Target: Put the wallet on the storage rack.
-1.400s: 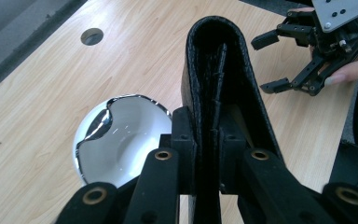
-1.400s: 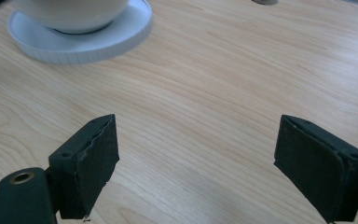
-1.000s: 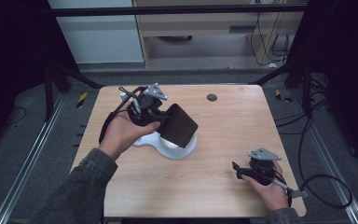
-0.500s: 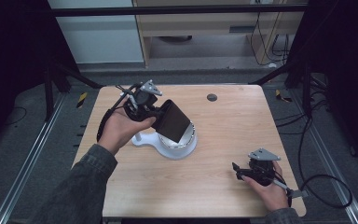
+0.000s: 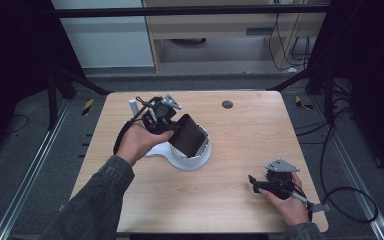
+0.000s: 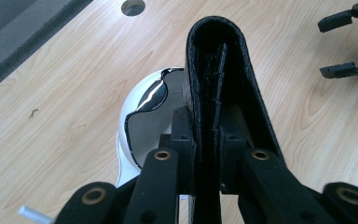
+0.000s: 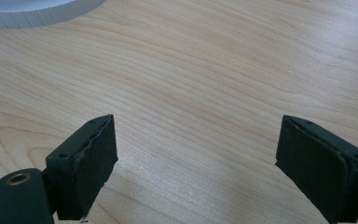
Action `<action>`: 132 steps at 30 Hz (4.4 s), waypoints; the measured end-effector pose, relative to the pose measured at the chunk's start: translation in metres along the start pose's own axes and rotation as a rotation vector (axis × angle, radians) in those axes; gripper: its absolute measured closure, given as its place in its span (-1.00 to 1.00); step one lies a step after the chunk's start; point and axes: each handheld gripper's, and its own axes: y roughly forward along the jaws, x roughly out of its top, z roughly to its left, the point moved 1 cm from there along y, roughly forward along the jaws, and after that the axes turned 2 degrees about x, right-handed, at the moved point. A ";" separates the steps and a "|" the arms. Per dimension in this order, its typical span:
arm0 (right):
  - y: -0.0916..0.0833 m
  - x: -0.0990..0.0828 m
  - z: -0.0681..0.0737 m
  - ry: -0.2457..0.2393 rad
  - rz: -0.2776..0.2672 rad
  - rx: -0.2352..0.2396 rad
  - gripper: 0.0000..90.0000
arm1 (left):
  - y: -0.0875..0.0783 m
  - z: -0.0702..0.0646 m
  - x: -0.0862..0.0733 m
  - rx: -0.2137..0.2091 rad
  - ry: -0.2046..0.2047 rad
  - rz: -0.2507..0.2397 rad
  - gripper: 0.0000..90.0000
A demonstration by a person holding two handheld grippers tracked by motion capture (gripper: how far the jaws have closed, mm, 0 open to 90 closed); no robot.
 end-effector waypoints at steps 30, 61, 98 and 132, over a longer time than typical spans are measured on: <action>0.002 -0.001 0.001 -0.007 0.021 0.004 -0.73 | 0.009 0.026 -0.006 0.053 -0.106 0.000 0.54; 0.001 -0.002 0.001 -0.014 0.023 0.001 -0.74 | -0.043 0.017 -0.002 0.162 -0.096 -0.223 0.17; 0.007 -0.005 0.006 -0.024 0.062 0.024 -0.90 | -0.020 -0.062 -0.131 0.078 -0.050 -0.249 -0.80; 0.015 -0.009 0.003 0.012 0.087 0.049 -0.90 | 0.060 -0.004 -0.249 0.164 -0.292 -0.072 -0.86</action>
